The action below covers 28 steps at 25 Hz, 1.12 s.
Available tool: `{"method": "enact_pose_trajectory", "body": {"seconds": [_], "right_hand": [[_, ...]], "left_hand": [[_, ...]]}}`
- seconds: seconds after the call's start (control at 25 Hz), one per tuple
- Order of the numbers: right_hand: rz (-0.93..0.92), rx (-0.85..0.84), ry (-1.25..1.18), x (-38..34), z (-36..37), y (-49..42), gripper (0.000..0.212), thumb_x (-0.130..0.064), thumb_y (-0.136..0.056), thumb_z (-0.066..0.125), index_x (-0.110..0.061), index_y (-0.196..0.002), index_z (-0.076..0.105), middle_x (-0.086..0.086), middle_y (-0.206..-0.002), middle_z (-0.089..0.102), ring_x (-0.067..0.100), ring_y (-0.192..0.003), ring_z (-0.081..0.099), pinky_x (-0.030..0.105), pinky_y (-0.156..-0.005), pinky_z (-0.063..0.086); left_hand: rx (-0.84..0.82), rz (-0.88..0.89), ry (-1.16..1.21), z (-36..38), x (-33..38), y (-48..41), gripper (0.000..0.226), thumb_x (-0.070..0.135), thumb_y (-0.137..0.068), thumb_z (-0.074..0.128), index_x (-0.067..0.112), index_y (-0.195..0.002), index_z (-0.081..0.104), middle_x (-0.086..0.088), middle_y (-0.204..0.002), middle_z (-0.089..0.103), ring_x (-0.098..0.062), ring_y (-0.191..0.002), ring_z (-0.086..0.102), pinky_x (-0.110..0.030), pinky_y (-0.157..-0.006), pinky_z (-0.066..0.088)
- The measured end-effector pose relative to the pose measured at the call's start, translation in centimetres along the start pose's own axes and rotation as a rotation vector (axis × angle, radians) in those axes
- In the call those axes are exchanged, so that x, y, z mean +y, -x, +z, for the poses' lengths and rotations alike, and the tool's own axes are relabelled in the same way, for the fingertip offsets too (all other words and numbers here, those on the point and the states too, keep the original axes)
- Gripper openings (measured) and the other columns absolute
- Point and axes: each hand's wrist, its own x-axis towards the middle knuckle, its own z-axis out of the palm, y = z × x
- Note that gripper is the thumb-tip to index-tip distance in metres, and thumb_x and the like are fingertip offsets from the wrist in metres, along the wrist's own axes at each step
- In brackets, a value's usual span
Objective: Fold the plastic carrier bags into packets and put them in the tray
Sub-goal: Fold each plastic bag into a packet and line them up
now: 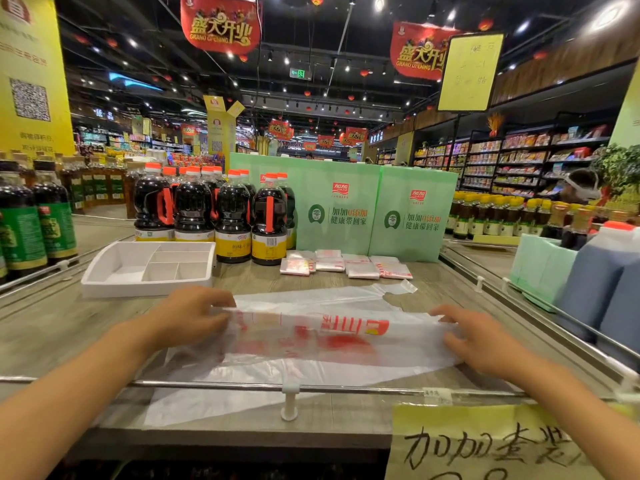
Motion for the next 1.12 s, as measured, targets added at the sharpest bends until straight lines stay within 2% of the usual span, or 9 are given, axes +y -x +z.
{"method": "enact_pose_trajectory", "body": {"seconds": [0.08, 0.16, 0.24, 0.36, 0.48, 0.6, 0.8, 0.96, 1.12], "right_hand": [[0.046, 0.113, -0.092, 0.3, 0.0, -0.1, 0.038, -0.012, -0.097, 0.062, -0.034, -0.128, 0.057, -0.008, -0.116, 0.062, 0.01, -0.088, 0.065, 0.027, -0.073, 0.053], [0.087, 0.151, -0.109, 0.4, 0.1, -0.3, 0.036, -0.014, -0.098, 0.062, -0.03, -0.129, 0.059, -0.003, -0.12, 0.064, 0.012, -0.089, 0.062, 0.032, -0.077, 0.053], [0.12, 0.144, -0.086, 0.2, 0.0, -0.4, 0.039, -0.022, -0.098, 0.065, -0.029, -0.135, 0.056, -0.001, -0.127, 0.064, 0.014, -0.1, 0.06, 0.033, -0.086, 0.049], [0.073, 0.159, 0.256, 0.1, 0.2, -0.8, 0.053, -0.047, -0.098, 0.059, -0.033, -0.147, 0.044, -0.006, -0.146, 0.053, 0.017, -0.129, 0.052, 0.04, -0.11, 0.041], [0.006, 0.12, 0.389, -0.3, 0.2, -0.9, 0.057, -0.054, -0.102, 0.045, -0.035, -0.154, 0.032, -0.009, -0.16, 0.035, 0.016, -0.148, 0.031, 0.043, -0.125, 0.021], [-0.01, -0.003, 0.272, -1.6, 0.0, -0.9, 0.06, -0.053, -0.103, 0.043, -0.033, -0.157, 0.028, -0.008, -0.165, 0.027, 0.016, -0.152, 0.025, 0.042, -0.126, 0.019], [-0.203, -0.272, 0.039, -8.6, 1.3, -3.3, 0.066, -0.05, -0.105, 0.041, -0.022, -0.162, 0.022, -0.001, -0.168, 0.023, 0.018, -0.153, 0.021, 0.035, -0.124, 0.017], [-0.287, -0.418, 0.113, -11.7, 4.1, -6.0, 0.062, -0.048, -0.109, 0.034, -0.018, -0.161, 0.022, 0.007, -0.168, 0.02, 0.024, -0.155, 0.016, 0.042, -0.126, 0.013], [-0.294, -0.466, 0.18, -10.3, 6.1, -6.5, 0.065, -0.053, -0.109, 0.024, -0.024, -0.164, 0.007, 0.0, -0.172, 0.001, 0.019, -0.157, 0.0, 0.042, -0.127, 0.003]], "left_hand": [[0.074, -0.007, 0.139, 0.0, 0.0, 0.1, 0.011, 0.035, -0.095, 0.061, 0.034, -0.104, 0.067, 0.014, -0.107, 0.071, -0.003, -0.097, 0.063, -0.037, -0.088, 0.054], [0.096, -0.042, 0.221, 0.2, 0.0, 0.0, 0.017, 0.028, -0.096, 0.066, 0.033, -0.112, 0.066, 0.014, -0.111, 0.068, -0.003, -0.101, 0.062, -0.037, -0.09, 0.053], [0.095, -0.087, 0.242, 0.4, -0.1, -0.2, 0.028, 0.024, -0.095, 0.069, 0.031, -0.122, 0.062, 0.011, -0.118, 0.064, -0.007, -0.103, 0.06, -0.033, -0.087, 0.053], [0.047, -0.091, 0.154, 0.8, -0.3, -0.4, 0.035, 0.022, -0.097, 0.067, 0.03, -0.13, 0.056, 0.006, -0.13, 0.055, -0.011, -0.105, 0.055, -0.025, -0.081, 0.047], [-0.002, -0.12, -0.143, 1.3, -0.1, -0.9, 0.042, 0.039, -0.101, 0.056, 0.037, -0.142, 0.047, 0.004, -0.149, 0.038, -0.015, -0.122, 0.046, -0.035, -0.103, 0.041], [0.057, -0.069, -0.307, 0.8, 2.0, -1.5, 0.053, 0.049, -0.103, 0.046, 0.038, -0.154, 0.035, 0.004, -0.161, 0.027, -0.019, -0.145, 0.03, -0.046, -0.12, 0.025], [-0.216, 0.227, -0.032, 2.5, 8.4, -3.8, 0.059, 0.051, -0.105, 0.04, 0.035, -0.16, 0.023, 0.009, -0.168, 0.016, -0.013, -0.153, 0.016, -0.038, -0.126, 0.015], [-0.422, 0.209, -0.165, 5.7, 9.3, -6.0, 0.077, 0.074, -0.093, 0.012, 0.039, -0.162, 0.004, 0.015, -0.169, -0.003, -0.01, -0.156, -0.004, -0.04, -0.127, -0.002], [-0.51, 0.178, -0.16, 6.9, 7.3, -6.8, 0.057, 0.055, -0.108, 0.011, 0.04, -0.161, -0.003, 0.018, -0.168, -0.01, -0.009, -0.155, -0.012, -0.042, -0.126, -0.009]]}}
